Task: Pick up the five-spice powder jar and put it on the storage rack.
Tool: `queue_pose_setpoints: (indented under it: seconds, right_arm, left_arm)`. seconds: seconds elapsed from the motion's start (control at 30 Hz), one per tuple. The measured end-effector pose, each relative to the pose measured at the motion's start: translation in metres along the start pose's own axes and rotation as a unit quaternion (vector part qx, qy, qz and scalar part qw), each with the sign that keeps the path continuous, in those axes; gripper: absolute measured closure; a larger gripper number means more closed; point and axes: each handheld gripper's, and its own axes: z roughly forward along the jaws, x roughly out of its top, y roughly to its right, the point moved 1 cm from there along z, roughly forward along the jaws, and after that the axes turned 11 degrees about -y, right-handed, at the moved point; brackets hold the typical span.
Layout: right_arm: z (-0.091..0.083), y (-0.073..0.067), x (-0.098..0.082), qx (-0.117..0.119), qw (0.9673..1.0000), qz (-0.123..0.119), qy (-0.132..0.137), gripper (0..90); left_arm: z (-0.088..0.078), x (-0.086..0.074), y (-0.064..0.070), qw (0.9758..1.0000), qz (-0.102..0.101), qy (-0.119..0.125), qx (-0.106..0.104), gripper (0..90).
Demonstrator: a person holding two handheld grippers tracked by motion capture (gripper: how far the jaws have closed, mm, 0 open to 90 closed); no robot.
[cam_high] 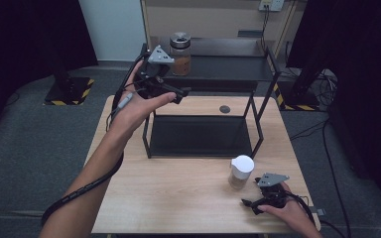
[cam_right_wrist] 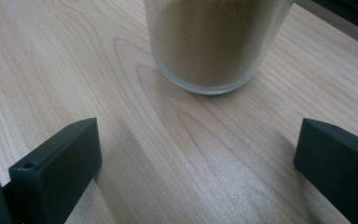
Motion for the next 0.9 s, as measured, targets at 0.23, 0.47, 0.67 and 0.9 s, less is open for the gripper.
queue_pose_setpoints:
  seconds: [0.23, 0.47, 0.67, 0.9]
  right_arm:
    - [0.000, 0.000, 0.000, 0.000, 1.0000, 0.000, 0.000, 1.4]
    - [0.000, 0.000, 0.000, 0.000, 1.0000, 0.000, 0.000, 1.4]
    - [0.000, 0.000, 0.000, 0.000, 1.0000, 0.000, 0.000, 1.4]
    - [0.000, 0.000, 0.000, 0.000, 1.0000, 0.000, 0.000, 1.4]
  left_arm:
    - [0.012, -0.009, 0.002, 0.9984, 0.055, -0.002, -0.012, 7.0]
    - [0.026, -0.015, 0.008, 0.9962, 0.082, -0.004, -0.030, 6.8]
    - [0.037, -0.022, 0.009, 0.9957, 0.083, -0.013, -0.039, 6.4]
    - [0.052, -0.036, 0.009, 0.9955, 0.077, -0.019, -0.052, 5.1]
